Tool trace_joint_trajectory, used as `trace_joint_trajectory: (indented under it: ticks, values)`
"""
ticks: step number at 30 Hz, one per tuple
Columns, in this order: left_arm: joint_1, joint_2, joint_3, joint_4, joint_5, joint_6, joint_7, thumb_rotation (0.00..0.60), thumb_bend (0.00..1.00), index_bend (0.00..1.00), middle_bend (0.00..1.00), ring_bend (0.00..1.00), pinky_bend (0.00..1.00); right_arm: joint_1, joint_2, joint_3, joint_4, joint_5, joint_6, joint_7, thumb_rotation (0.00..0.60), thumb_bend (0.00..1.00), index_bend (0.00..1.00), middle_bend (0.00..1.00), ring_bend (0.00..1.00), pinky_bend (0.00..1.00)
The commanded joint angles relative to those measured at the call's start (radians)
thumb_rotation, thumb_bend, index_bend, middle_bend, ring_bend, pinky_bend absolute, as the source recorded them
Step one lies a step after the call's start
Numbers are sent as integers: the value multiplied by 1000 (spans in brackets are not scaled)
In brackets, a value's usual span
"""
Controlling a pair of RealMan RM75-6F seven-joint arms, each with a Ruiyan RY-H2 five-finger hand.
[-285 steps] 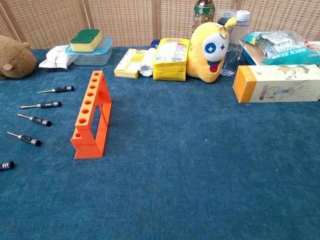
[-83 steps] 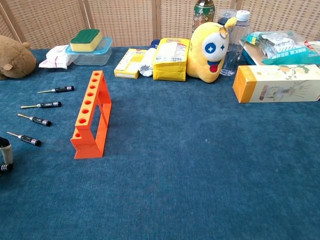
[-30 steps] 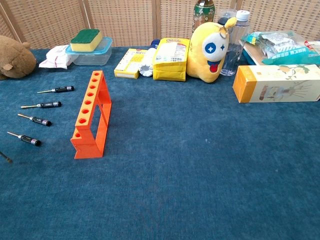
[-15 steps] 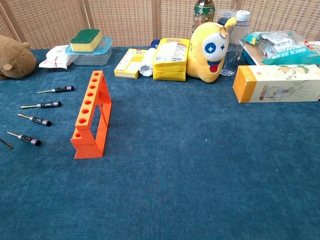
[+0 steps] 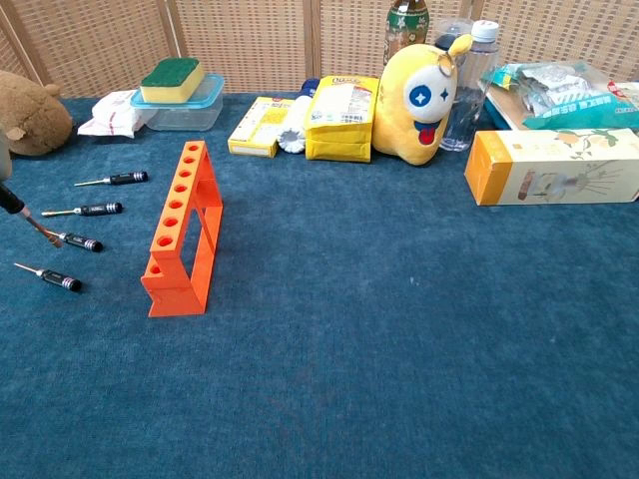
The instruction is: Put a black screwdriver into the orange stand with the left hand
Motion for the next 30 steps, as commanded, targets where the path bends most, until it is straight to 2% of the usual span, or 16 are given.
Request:
trace_joint_trajectory:
  ticks: [1,13,30]
  values:
    - [-28,-6,-9,-27,-22,0,37,600,411,521,1000,1000,1000,-1,1,0,0,-1,1,1,600,0,0,6,68,0]
    - [-86,-75,-4,-46,-63,21,116,600,411,521,1000,1000,1000,1,4,1,1,2,-2,9,600,0,0,6,68,0]
    - [-137,-166,6,16,-45,11,113,600,411,521,1000,1000,1000,-3,13,1,-1,0,2,35,600,0,0,6,68,0]
